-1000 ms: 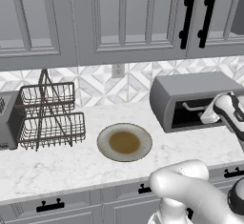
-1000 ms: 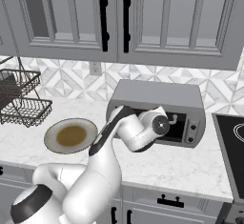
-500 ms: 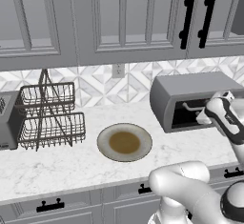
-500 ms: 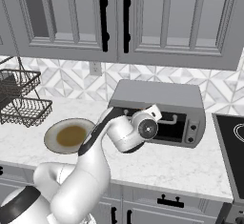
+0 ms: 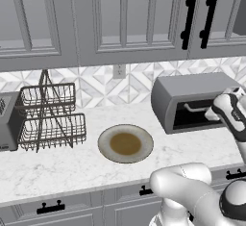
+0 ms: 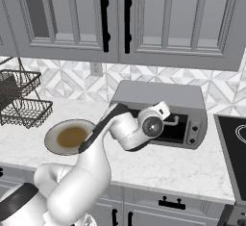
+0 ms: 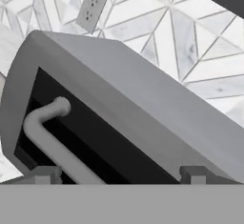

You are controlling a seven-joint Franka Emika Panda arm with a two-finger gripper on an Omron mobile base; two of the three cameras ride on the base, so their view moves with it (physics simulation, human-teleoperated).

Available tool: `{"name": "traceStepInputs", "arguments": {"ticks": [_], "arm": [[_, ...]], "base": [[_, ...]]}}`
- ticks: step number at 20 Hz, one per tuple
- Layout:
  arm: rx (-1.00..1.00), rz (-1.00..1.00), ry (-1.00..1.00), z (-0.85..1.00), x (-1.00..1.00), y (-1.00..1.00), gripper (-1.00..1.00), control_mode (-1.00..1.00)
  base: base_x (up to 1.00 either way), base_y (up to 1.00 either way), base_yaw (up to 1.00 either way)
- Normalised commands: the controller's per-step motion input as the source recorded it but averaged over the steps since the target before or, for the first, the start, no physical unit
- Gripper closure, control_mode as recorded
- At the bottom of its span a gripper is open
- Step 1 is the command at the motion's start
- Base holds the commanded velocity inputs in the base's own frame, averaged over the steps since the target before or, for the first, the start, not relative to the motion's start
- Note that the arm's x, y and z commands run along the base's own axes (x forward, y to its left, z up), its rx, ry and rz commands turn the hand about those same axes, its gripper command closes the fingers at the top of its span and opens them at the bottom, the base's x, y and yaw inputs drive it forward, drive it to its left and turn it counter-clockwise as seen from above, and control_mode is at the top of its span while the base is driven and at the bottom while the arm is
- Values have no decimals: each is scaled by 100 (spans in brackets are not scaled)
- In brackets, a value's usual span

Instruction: Pick up the kebab skewer and baguette bread, and place them inside the toaster oven. Close the toaster oven door and start by setting the timer.

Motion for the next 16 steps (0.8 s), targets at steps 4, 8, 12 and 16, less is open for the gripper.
{"name": "traceStepInputs", "arguments": {"ticks": [4, 8, 12, 16], "arm": [[0, -3, 0, 3, -56, -74, -100, -100], [0, -4, -3, 0, -63, -71, -100, -100], [0, -2, -5, 0, -42, -55, -100, -100], [3, -4, 0, 0, -11, -62, -100, -100]], "base": [[0, 0, 0], [0, 0, 0], [0, 0, 0], [0, 0, 0]]}}
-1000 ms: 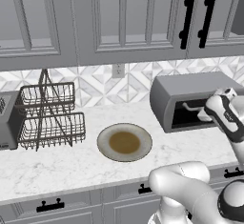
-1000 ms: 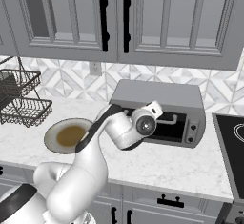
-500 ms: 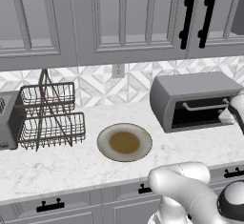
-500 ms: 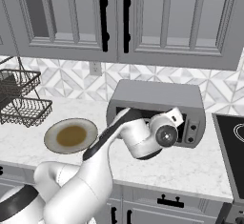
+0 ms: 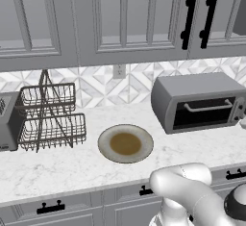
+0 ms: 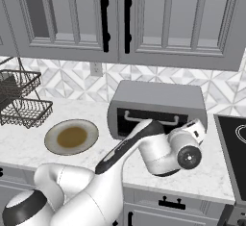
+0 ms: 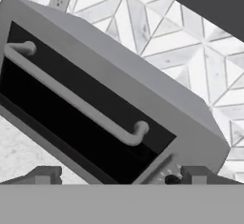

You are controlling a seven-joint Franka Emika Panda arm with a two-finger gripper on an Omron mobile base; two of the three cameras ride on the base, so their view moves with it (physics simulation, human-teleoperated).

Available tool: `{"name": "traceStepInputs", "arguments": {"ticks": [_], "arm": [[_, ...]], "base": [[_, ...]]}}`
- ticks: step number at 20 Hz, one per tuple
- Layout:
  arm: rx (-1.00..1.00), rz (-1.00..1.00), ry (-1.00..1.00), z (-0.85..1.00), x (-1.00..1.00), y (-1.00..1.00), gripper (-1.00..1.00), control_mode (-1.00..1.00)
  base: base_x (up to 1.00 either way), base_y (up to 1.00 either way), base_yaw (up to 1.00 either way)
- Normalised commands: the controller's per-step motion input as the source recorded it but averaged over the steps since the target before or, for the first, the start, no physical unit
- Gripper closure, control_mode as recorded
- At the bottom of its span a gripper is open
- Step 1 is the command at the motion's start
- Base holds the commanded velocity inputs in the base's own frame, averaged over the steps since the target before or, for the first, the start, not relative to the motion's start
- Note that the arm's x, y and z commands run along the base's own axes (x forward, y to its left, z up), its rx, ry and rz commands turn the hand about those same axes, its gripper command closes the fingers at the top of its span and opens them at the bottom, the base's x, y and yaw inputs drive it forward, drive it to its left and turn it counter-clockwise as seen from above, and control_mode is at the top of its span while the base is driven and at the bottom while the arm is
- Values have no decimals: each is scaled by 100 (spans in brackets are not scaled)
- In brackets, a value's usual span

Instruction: Pick up the kebab skewer and baguette bread, and place them inside the toaster oven. Close the toaster oven door and start by setting the timer.

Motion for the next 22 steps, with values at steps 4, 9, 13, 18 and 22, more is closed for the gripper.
{"name": "traceStepInputs", "arguments": {"ticks": [4, 9, 13, 18, 22], "arm": [[-5, 15, 0, 0, 0, -64, -100, -100], [-24, 34, 0, 0, 0, -56, -100, -100], [-44, 56, -4, 0, -6, -47, -100, -100], [-58, 65, -2, -5, -11, -28, -100, -100], [-73, 48, -20, -39, -28, -2, -100, -100]], "base": [[0, 0, 0], [0, 0, 0], [0, 0, 0], [0, 0, 0], [0, 0, 0]]}}
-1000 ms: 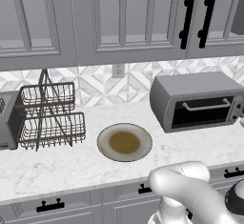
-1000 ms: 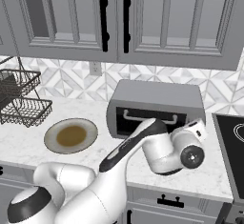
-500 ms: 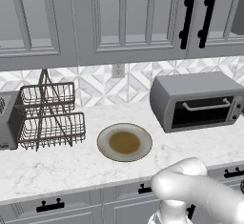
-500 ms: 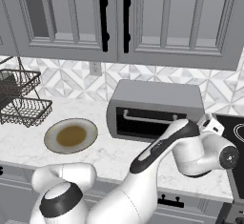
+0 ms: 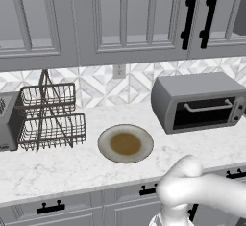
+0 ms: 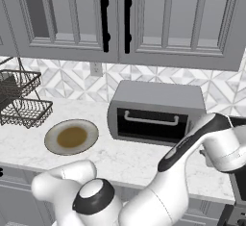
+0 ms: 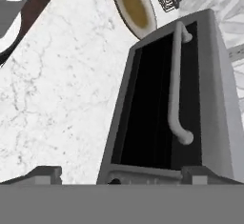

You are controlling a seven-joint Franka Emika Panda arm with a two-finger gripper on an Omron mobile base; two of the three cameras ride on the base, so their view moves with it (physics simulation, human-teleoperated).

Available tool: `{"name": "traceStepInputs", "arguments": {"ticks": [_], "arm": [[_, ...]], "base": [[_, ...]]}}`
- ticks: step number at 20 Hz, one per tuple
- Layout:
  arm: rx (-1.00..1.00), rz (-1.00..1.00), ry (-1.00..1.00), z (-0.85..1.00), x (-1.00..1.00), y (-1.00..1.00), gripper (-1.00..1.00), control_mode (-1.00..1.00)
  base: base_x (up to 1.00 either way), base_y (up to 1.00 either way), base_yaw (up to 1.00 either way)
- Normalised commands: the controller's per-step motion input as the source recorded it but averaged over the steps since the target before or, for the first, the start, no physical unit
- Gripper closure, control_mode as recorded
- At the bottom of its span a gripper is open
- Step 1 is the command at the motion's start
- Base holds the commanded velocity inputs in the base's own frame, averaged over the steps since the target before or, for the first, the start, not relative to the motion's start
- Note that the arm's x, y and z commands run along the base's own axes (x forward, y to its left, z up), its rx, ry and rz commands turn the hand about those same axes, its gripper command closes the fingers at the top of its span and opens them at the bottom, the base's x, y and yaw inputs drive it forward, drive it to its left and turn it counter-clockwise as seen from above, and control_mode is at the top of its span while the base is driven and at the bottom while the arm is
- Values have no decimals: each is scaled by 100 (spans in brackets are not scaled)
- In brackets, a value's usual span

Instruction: Pick up the kebab skewer and baguette bread, and place them inside the toaster oven. Close the toaster oven door and start by setting the timer.

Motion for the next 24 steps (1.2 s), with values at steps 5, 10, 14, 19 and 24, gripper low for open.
{"name": "traceStepInputs", "arguments": {"ticks": [5, 10, 14, 19, 24], "arm": [[-63, 7, -29, -59, 0, 6, -100, -100], [-59, 5, -39, -53, 0, 17, -100, -100], [-18, 40, -18, -32, 41, -4, -100, -100], [-17, 58, -9, -15, 26, 0, -100, -100], [-18, 51, -8, -8, 10, -19, -100, -100]], "base": [[0, 0, 0], [0, 0, 0], [0, 0, 0], [0, 0, 0], [0, 0, 0]]}}
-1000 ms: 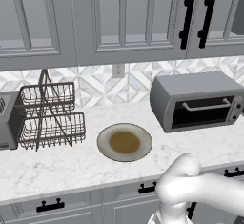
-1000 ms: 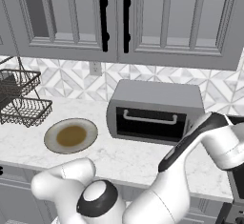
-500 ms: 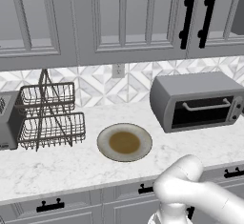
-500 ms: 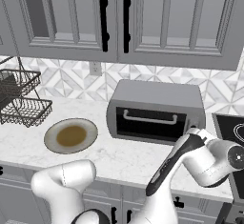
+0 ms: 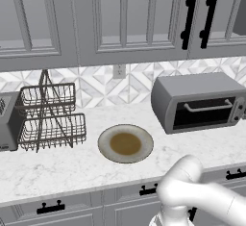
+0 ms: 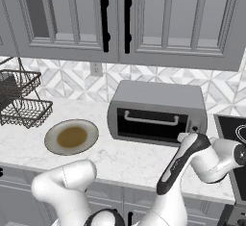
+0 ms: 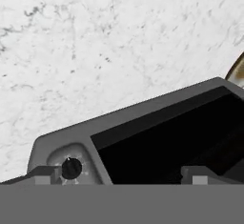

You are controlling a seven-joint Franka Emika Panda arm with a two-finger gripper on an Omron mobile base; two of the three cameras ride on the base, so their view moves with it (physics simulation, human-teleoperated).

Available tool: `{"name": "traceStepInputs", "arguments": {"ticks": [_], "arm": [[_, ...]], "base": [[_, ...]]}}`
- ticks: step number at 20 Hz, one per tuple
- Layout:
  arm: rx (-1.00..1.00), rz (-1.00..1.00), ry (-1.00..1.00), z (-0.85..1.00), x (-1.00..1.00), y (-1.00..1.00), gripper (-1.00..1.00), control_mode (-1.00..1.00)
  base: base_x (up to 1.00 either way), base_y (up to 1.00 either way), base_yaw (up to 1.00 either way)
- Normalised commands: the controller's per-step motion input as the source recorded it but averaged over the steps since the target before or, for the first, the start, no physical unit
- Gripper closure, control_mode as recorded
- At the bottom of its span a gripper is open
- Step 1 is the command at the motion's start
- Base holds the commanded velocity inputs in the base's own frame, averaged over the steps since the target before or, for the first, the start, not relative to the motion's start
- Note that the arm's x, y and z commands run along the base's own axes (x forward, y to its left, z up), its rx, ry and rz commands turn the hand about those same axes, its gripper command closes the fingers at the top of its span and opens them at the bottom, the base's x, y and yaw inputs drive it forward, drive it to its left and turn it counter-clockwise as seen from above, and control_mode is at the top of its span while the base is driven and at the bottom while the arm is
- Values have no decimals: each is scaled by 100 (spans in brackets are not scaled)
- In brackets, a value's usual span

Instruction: Pick up the kebab skewer and baguette bread, and place them inside the toaster oven. Close the toaster oven door and start by setting the timer.

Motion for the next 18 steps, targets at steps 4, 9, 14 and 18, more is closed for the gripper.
{"name": "traceStepInputs", "arguments": {"ticks": [4, 9, 14, 18], "arm": [[-21, 27, 0, -5, 3, -19, -100, -100], [-39, 2, -29, -50, 0, 4, -100, -100], [-36, 3, -36, -51, 0, -6, -100, -100], [-21, 20, -11, -40, 0, -46, -100, -100]], "base": [[0, 0, 0], [0, 0, 0], [0, 0, 0], [0, 0, 0]]}}
